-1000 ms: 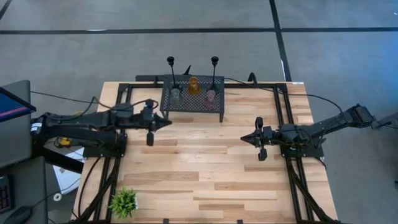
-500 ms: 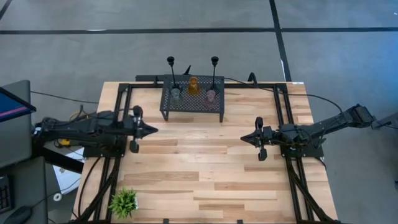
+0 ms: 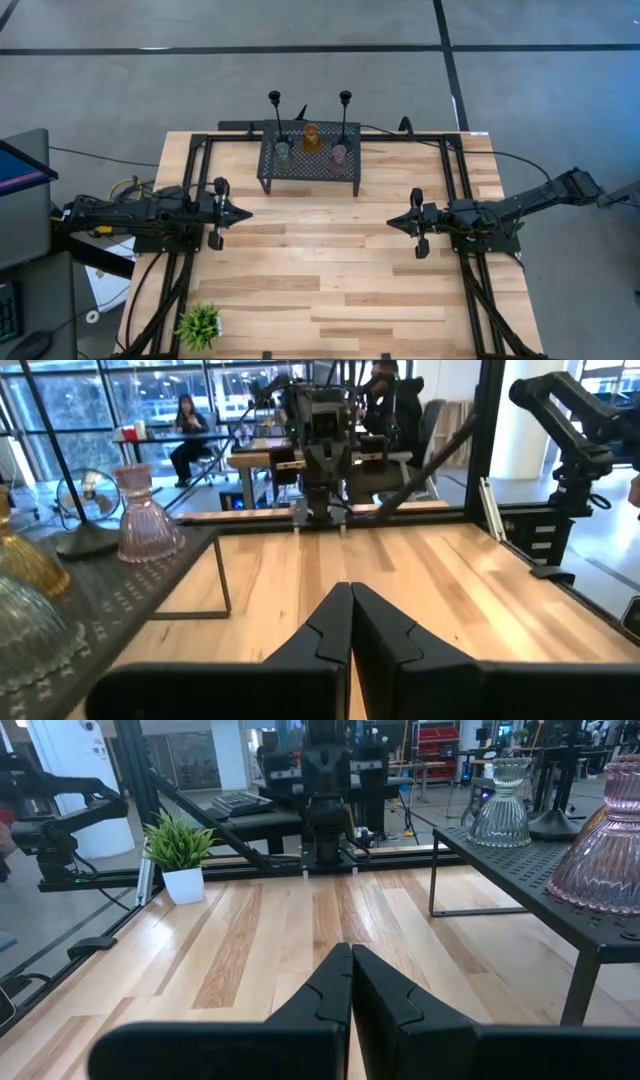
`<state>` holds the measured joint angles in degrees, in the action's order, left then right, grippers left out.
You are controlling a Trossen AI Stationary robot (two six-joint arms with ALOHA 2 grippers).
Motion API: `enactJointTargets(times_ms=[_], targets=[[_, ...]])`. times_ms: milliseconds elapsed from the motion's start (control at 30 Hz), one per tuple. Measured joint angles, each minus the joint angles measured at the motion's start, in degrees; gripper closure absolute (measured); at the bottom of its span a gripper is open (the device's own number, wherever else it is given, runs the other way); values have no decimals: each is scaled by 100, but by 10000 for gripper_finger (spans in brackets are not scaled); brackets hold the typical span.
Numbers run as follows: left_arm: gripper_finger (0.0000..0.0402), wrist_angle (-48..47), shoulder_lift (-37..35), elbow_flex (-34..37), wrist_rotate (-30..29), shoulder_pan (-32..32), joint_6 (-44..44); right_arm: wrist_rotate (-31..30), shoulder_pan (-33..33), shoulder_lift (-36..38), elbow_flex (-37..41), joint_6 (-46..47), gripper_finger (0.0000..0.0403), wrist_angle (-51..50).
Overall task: Pick & Place candle stick holders
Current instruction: Return to Home Position
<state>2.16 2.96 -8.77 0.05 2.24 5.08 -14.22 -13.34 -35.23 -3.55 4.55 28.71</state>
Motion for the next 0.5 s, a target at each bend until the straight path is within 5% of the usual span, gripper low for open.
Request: enactJointTargets(times_ms=[233,500], targets=[[398,614,8,679,0,0,0,0,0,0,0,1,403,0],[397,690,1,694,0,0,-63,0,0,-1,0,1,403,0]])
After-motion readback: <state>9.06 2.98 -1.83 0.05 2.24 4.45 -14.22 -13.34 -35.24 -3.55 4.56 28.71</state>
